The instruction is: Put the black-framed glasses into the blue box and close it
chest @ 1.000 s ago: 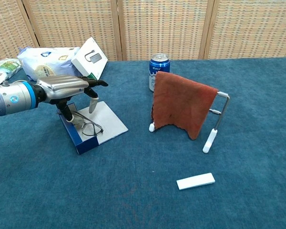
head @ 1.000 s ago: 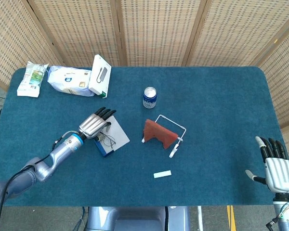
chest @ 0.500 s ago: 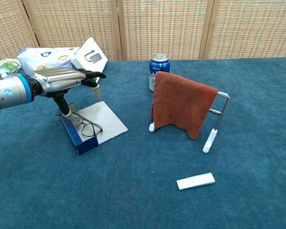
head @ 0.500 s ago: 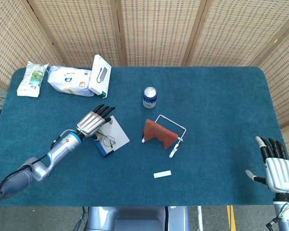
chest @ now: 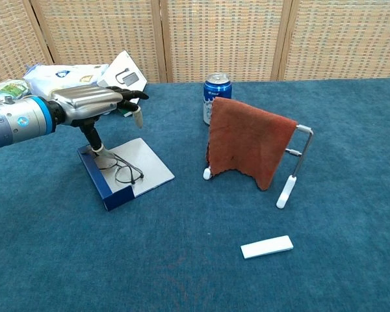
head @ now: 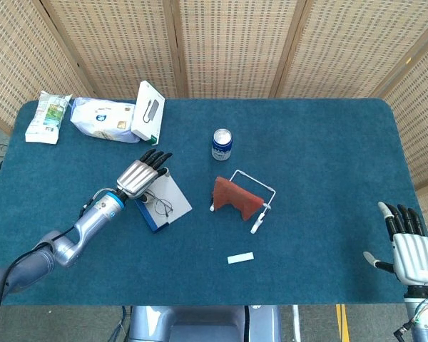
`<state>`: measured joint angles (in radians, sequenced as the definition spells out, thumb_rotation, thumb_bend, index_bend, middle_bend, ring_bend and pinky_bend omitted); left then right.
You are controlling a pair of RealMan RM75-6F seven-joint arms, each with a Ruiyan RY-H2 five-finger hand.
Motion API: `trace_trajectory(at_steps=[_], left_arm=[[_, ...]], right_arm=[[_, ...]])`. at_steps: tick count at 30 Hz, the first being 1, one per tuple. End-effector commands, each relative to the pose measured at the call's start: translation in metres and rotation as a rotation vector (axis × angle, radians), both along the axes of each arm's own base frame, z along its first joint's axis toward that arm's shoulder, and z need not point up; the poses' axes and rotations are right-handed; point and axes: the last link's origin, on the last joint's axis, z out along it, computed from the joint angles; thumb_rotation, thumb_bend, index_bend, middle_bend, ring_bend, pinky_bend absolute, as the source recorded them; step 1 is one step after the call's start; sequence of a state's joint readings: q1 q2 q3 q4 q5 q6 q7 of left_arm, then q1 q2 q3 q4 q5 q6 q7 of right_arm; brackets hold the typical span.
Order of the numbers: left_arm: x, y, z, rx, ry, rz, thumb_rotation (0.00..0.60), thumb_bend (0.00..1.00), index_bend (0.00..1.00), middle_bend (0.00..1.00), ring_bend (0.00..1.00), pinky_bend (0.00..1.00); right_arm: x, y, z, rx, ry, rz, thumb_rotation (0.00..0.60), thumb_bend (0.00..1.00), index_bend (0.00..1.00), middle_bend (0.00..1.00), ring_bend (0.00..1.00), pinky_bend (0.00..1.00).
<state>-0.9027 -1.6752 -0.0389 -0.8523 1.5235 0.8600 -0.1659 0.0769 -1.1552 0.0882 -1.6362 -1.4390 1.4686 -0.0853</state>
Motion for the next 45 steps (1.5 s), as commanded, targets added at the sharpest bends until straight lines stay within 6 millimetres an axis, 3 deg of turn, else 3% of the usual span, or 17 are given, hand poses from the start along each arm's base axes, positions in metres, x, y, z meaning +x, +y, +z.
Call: trace_trajectory(at_steps=[1,17,27,35,37,39,45], left_arm=[[0.003,0.002,-0.004,0.002,0.017,-0.011,0.600,0.06,0.30,0.00,0.00,0.00],[0.017,0.006,-0.012,0.009,0.009,-0.034,0.600,0.05,0.30,0.00,0.00,0.00],[0.014,-0.006,0.014,-0.010,-0.066,-0.018,0.600,0.04,0.27,0.00,0.00,0.00],[0.023,-0.034,0.031,-0.065,-0.171,-0.029,0.600,0.03,0.27,0.00,0.00,0.00],[0.024,-0.043,0.027,-0.070,-0.158,-0.049,0.600,0.03,0.27,0.00,0.00,0.00],[0.032,-0.058,0.011,-0.095,-0.187,-0.052,0.600,0.03,0.27,0.00,0.00,0.00],[0.042,-0.067,-0.012,-0.070,-0.190,-0.068,0.600,0.03,0.27,0.00,0.00,0.00]], right_arm=[[0.000,0.000,0.000,0.000,0.000,0.000,0.600,0.10,0.00,0.13,0.00,0.00],[0.000,0.000,0.000,-0.001,-0.006,-0.002,0.600,0.10,0.00,0.13,0.00,0.00],[-0.001,0.001,0.001,0.001,-0.010,-0.002,0.600,0.10,0.00,0.14,0.00,0.00],[0.000,0.001,0.001,0.002,-0.010,-0.003,0.600,0.11,0.00,0.14,0.00,0.00],[0.000,0.001,0.001,0.003,-0.009,-0.003,0.600,0.11,0.00,0.14,0.00,0.00],[0.000,0.001,0.001,0.003,-0.008,-0.002,0.600,0.11,0.00,0.14,0.00,0.00],[0.000,0.001,0.001,0.003,-0.008,-0.003,0.600,0.10,0.00,0.14,0.00,0.00]])
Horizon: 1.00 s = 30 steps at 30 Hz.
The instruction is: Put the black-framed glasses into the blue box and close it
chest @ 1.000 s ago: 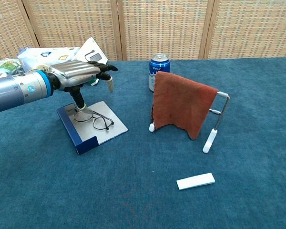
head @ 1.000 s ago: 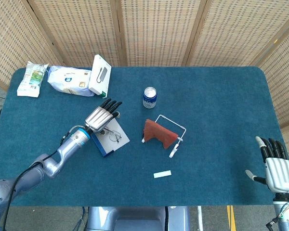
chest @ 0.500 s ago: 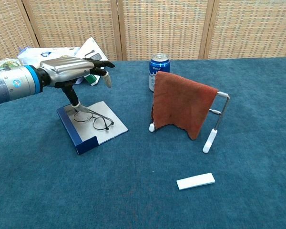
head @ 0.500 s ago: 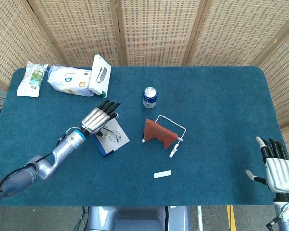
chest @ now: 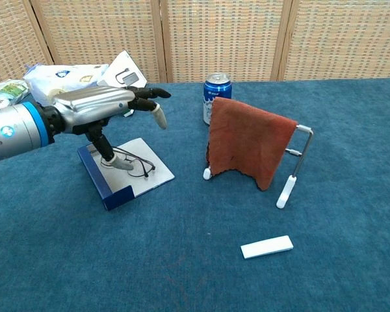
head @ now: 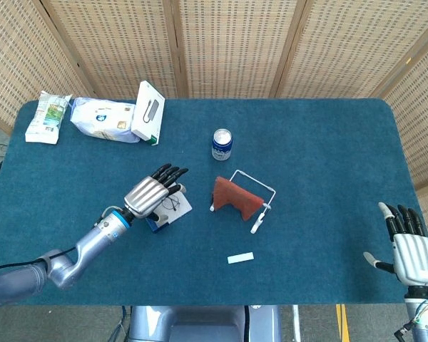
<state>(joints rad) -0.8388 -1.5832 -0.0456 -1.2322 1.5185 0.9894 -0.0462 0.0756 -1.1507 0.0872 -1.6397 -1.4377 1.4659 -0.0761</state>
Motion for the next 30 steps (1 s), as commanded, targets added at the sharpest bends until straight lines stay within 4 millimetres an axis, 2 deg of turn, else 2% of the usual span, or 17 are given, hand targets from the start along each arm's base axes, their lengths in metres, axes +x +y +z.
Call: trace_trajectory(at_steps=[1,9,30], left_arm=[[0.005,-0.007,-0.013,0.013,-0.005,-0.006,0.600,0.03,0.27,0.00,0.00,0.00],[0.009,-0.012,-0.030,0.019,0.019,-0.014,0.600,0.04,0.27,0.00,0.00,0.00],[-0.001,-0.014,-0.042,0.044,0.065,0.007,0.600,0.04,0.27,0.00,0.00,0.00]], right_arm=[[0.000,0.000,0.000,0.000,0.000,0.000,0.600,0.10,0.00,0.14,0.00,0.00],[0.000,0.000,0.000,0.001,-0.002,0.000,0.600,0.10,0.00,0.14,0.00,0.00],[0.000,0.000,0.000,0.000,-0.005,0.003,0.600,0.10,0.00,0.14,0.00,0.00]])
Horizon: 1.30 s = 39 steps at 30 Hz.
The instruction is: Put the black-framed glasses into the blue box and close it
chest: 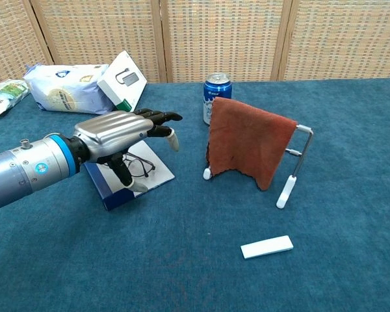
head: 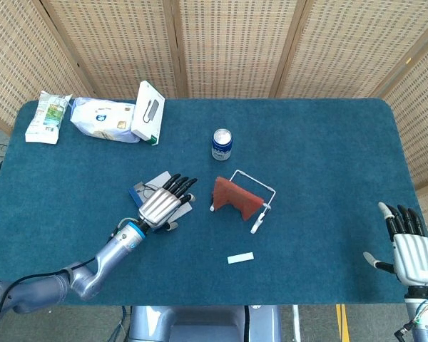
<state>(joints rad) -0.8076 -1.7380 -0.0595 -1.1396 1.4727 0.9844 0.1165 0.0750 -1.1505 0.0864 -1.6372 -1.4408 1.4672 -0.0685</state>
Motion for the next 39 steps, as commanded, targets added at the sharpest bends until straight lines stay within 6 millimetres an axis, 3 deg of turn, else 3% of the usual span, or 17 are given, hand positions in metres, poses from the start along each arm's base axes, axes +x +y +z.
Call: trace_trajectory(at_steps=[1,14,23,30,34,39], left_arm=[[-0.003,-0.001,0.001,-0.002,0.007,0.003,0.600,0.04,0.27,0.00,0.00,0.00],[-0.048,0.001,0.028,0.020,0.051,0.078,0.600,0.04,0.27,0.00,0.00,0.00],[-0.097,0.007,0.057,0.066,0.087,0.169,0.600,0.05,0.27,0.00,0.00,0.00],[-0.140,0.027,0.083,0.145,0.105,0.289,0.600,0.05,0.27,0.00,0.00,0.00],[-0.155,0.040,0.095,0.179,0.081,0.360,0.600,0.05,0.27,0.00,0.00,0.00],[-0.157,0.042,0.114,0.123,-0.015,0.395,0.600,0.05,0.27,0.00,0.00,0.00]], right_arm=[[0.000,0.000,0.000,0.000,-0.001,0.000,0.600,0.11,0.00,0.14,0.00,0.00],[0.000,0.000,0.000,-0.001,-0.003,0.001,0.600,0.11,0.00,0.14,0.00,0.00],[0.001,0.000,0.000,-0.002,-0.004,0.001,0.600,0.11,0.00,0.14,0.00,0.00],[0.001,0.000,-0.001,-0.003,-0.003,0.002,0.600,0.10,0.00,0.14,0.00,0.00],[0.001,-0.001,-0.001,-0.002,-0.002,0.002,0.600,0.11,0.00,0.14,0.00,0.00],[0.001,-0.001,-0.001,-0.003,-0.003,0.001,0.600,0.11,0.00,0.14,0.00,0.00]])
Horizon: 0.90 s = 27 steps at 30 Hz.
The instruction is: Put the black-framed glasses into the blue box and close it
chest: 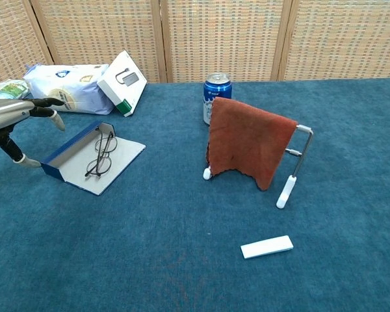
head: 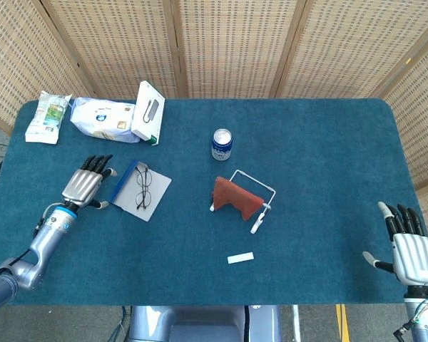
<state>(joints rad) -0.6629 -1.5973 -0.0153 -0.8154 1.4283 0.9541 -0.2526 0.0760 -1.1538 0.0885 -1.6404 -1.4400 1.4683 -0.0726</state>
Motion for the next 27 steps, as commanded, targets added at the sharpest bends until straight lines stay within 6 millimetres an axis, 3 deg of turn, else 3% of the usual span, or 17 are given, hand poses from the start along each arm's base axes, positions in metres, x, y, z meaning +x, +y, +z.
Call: trace_trajectory(at_steps=[1,6,9,14,27], left_arm=[[-0.001,0.000,0.024,-0.035,-0.112,0.031,0.600,0.05,0.27,0.00,0.00,0.00],[0.016,-0.001,0.062,-0.058,-0.325,0.077,0.600,0.05,0.26,0.00,0.00,0.00],[0.025,0.004,0.069,-0.074,-0.421,0.132,0.600,0.05,0.23,0.00,0.00,0.00],[0.035,0.017,0.057,-0.142,-0.528,0.267,0.600,0.05,0.00,0.00,0.00,0.00],[0.062,0.048,0.007,-0.183,-0.642,0.376,0.600,0.06,0.00,0.00,0.00,0.00]], right_arm=[[0.000,0.000,0.000,0.000,0.000,0.000,0.600,0.11,0.00,0.14,0.00,0.00],[0.000,0.000,0.000,0.002,-0.002,0.001,0.600,0.11,0.00,0.14,0.00,0.00],[0.000,0.000,0.000,0.002,-0.003,0.000,0.600,0.11,0.00,0.15,0.00,0.00],[0.000,0.000,0.000,0.002,-0.003,0.000,0.600,0.11,0.00,0.15,0.00,0.00],[0.000,0.000,0.000,0.002,-0.007,0.000,0.600,0.11,0.00,0.15,0.00,0.00]])
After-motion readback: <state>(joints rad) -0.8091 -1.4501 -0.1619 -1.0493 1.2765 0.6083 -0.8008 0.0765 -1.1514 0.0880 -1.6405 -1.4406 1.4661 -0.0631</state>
